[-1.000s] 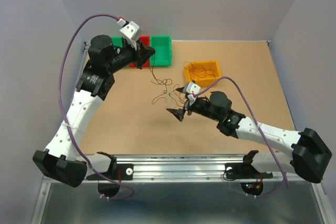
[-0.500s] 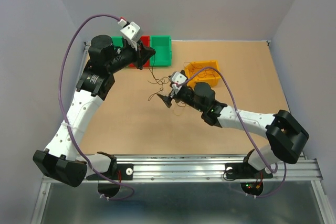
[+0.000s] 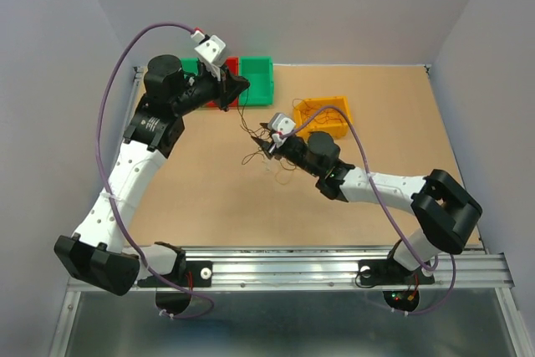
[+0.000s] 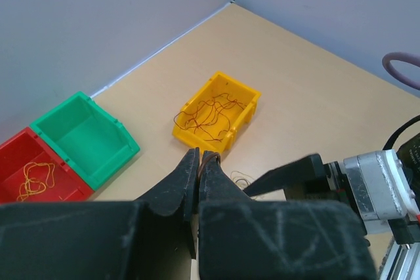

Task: Untangle the cables

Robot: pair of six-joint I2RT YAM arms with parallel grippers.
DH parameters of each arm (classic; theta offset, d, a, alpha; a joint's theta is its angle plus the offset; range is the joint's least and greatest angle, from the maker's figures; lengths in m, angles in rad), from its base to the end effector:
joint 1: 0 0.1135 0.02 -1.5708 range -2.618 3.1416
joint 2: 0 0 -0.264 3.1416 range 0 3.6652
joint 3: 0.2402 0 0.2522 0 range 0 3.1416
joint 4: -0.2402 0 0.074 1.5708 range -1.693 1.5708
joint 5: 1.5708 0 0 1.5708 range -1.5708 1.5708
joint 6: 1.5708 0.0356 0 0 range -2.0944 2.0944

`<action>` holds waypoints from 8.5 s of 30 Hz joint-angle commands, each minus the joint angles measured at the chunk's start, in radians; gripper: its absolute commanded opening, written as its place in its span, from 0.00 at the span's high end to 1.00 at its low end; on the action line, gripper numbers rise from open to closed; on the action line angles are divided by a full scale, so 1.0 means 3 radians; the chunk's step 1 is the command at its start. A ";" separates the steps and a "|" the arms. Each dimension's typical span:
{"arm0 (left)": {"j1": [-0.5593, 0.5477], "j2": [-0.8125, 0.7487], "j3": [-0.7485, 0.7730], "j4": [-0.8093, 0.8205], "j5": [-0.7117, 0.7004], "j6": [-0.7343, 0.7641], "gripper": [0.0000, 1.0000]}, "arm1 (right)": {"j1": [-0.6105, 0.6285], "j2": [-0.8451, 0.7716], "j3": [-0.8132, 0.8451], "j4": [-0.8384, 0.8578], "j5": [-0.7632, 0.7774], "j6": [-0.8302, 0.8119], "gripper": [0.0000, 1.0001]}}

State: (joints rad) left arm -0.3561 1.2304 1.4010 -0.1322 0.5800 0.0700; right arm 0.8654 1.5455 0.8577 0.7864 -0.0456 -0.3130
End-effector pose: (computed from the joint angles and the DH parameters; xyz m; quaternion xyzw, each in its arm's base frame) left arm 0.2432 -0.1113 0.4671 0.3419 0.6059 -0.2947 0.6551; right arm 0.2255 0.2673 0.2790 -0.3870 0.5487 0.2168 0.7086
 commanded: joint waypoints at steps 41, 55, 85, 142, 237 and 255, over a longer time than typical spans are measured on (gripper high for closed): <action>0.0435 0.1319 -0.0707 0.0834 -0.0164 0.0161 1.00 | -0.0609 0.0553 0.0785 0.1496 0.1000 0.1032 1.00; 0.0466 0.0741 -0.1193 0.1381 -0.0389 0.0053 1.00 | -0.0819 0.1770 0.2422 -0.0329 0.1012 0.1191 0.99; 0.0921 0.0945 -0.0896 0.1391 0.0225 -0.0254 1.00 | -0.0354 0.1081 0.1242 -0.0408 -0.1727 0.0634 1.00; 0.1080 0.1262 -0.1065 0.1857 -0.0088 -0.0249 0.43 | -0.1192 0.2799 0.3767 -0.1112 0.0428 0.1708 0.99; -0.0551 0.1627 -0.0721 0.1039 -0.0528 0.0493 1.00 | -0.1039 -0.0836 0.0628 -0.2708 0.0231 0.1330 0.25; -0.0551 0.0209 -0.0595 0.0599 -0.0221 0.0472 1.00 | -0.1039 -0.0243 0.0501 -0.1703 -0.1856 0.0409 0.29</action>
State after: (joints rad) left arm -0.5217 1.3365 1.1591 0.0834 0.4961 0.2089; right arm 0.5465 1.4563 1.0401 0.0914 -0.4412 -0.1520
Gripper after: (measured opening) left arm 0.026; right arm 0.708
